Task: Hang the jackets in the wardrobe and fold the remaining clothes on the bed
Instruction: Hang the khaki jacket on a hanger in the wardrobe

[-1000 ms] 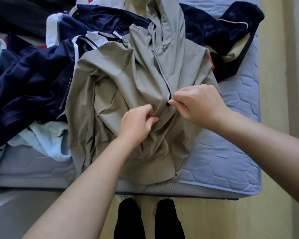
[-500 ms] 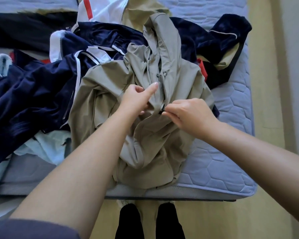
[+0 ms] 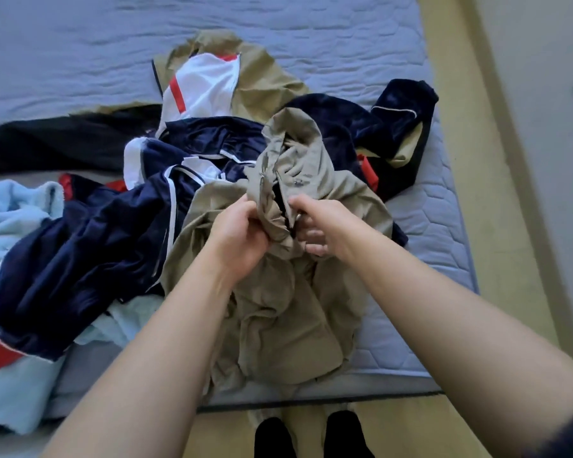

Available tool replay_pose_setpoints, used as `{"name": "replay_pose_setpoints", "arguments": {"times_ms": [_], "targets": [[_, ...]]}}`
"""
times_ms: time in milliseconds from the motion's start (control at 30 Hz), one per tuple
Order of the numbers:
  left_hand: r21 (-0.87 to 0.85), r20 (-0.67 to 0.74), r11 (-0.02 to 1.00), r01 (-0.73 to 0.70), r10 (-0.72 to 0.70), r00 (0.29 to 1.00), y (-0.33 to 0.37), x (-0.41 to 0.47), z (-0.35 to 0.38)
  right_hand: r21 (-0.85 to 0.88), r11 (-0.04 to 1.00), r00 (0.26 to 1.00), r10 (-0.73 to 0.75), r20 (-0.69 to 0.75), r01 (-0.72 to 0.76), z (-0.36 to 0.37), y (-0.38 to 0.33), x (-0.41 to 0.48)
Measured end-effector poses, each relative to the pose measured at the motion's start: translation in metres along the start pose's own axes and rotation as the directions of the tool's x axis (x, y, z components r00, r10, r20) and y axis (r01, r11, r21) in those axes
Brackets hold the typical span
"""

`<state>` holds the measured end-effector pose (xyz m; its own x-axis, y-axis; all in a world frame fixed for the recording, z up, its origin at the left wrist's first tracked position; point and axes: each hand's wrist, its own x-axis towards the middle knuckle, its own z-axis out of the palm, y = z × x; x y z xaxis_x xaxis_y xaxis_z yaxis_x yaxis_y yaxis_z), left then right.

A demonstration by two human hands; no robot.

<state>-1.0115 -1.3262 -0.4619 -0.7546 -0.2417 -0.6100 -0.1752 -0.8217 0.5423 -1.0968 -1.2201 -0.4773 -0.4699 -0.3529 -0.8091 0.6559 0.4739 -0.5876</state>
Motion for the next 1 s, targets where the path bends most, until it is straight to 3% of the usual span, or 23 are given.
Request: {"name": "replay_pose_setpoints", "arguments": {"times_ms": [133,200,333,433,467,533,600,700,800,900,1000], "targets": [[0.052,0.035,0.998,-0.038,0.036,0.999,0.037,-0.051,0.016,0.027,0.989,0.982,0.139,0.124,-0.143,0.018,-0.029,-0.050],[0.125,0.101,0.991,-0.042,0.029,0.994,0.059,-0.085,0.026,0.146,0.972,0.977,0.161,0.141,-0.182,0.028,-0.042,-0.083],[0.283,0.209,0.940,-0.190,0.133,0.969,0.090,-0.157,0.037,0.567,0.808,0.985,0.095,0.143,-0.160,0.048,-0.061,-0.159],[0.375,0.063,0.884,-0.279,0.276,0.959,0.104,-0.209,0.037,0.697,0.709,0.981,-0.039,0.190,-0.107,0.058,-0.064,-0.216],[0.305,-0.032,0.911,-0.278,0.302,0.953,0.108,-0.226,0.034,0.715,0.692,0.975,-0.077,0.211,-0.100,0.063,-0.062,-0.235],[-0.026,-0.185,0.970,-0.244,0.235,0.954,0.114,-0.258,0.030,0.755,0.647,0.962,-0.125,0.241,-0.105,0.073,-0.055,-0.268],[-0.336,-0.213,0.914,-0.229,0.163,0.963,0.114,-0.285,0.030,0.818,0.560,0.961,-0.134,0.244,-0.129,0.083,-0.051,-0.293],[-0.489,-0.197,0.816,-0.310,0.243,0.950,0.109,-0.324,0.046,0.865,0.467,0.928,-0.208,0.309,-0.183,0.086,-0.055,-0.324],[-0.588,-0.207,0.684,-0.431,0.388,0.898,0.111,-0.358,0.068,0.804,0.577,0.802,-0.407,0.437,-0.146,0.083,-0.075,-0.358],[-0.636,-0.234,0.530,-0.562,0.561,0.794,0.107,-0.391,0.086,0.662,0.749,0.656,-0.507,0.559,0.014,0.086,-0.096,-0.389],[-0.581,-0.322,0.420,-0.697,0.667,0.671,0.094,-0.422,0.109,0.323,0.924,0.690,-0.370,0.622,0.204,0.089,-0.099,-0.401]]}}
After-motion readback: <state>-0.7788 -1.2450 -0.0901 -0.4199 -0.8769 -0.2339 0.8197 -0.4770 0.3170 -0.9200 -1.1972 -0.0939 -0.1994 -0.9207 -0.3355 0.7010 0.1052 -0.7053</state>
